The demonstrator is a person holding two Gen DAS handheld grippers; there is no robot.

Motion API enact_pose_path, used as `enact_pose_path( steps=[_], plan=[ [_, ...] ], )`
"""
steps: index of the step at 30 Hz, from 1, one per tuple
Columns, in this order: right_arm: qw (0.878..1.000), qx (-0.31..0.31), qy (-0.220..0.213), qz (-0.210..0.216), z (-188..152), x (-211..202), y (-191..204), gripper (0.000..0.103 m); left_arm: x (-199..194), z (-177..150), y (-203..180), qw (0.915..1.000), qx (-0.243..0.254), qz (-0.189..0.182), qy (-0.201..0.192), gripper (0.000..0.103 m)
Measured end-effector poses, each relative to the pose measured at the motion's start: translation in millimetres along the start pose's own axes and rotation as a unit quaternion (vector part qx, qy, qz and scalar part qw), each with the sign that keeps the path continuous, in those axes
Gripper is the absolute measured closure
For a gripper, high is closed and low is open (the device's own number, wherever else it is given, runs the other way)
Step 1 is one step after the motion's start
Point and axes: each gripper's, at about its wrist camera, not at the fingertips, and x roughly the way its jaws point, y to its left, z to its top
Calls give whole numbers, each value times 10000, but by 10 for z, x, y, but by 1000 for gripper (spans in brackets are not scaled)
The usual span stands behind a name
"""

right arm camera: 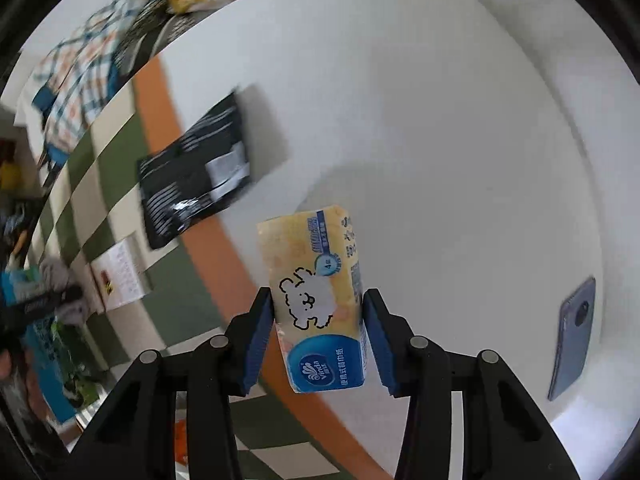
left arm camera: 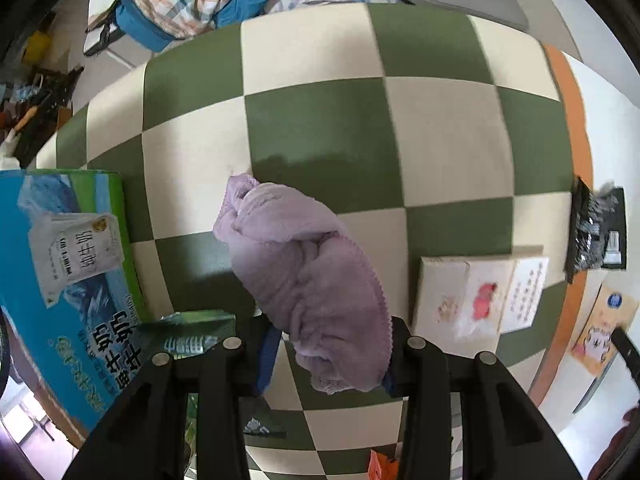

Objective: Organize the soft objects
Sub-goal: 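Carry the towel and yellow tissue pack into the box and release both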

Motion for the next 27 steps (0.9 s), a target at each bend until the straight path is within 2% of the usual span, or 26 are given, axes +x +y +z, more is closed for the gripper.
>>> enact_pose_path(
  steps=[1,3,5,6,7,12,19,23,27],
  plan=[
    [10000,2,12,-1,3,5,-20,39,-31,-30,-35,10000,51,1,-38,66],
    [9998,-78,192,21,20,54,-27,26,-100,-66,-48,9999,120,-5,-85,66],
    [9995,15,248,181,8,133,-42,29,-181,-136,-90,9996,209,3,-174,66],
    [9993,112,268,214,-16,181,-59,49,-226,-164,-58,9995,244,-6,-200,66],
    [9992,187,284,210,-32,198,-73,56,-285,-215,-72,9993,278,-18,-264,66],
    [9988,164,53,458,-216,28,34,58,-641,-445,-47,9974,373,-200,-579,67],
    [9916,-767,-385,963,-798,-670,913,59,-1242,-922,155,9902,568,-630,-1113,67],
    [9814,-1267,-568,1323,-1178,-1069,1563,59,-1592,-1243,581,9854,546,-752,-1423,67],
    [9695,-1708,-596,1655,-1578,-1345,2162,59,-1794,-1421,1251,9832,357,-694,-1649,67]
  ],
)
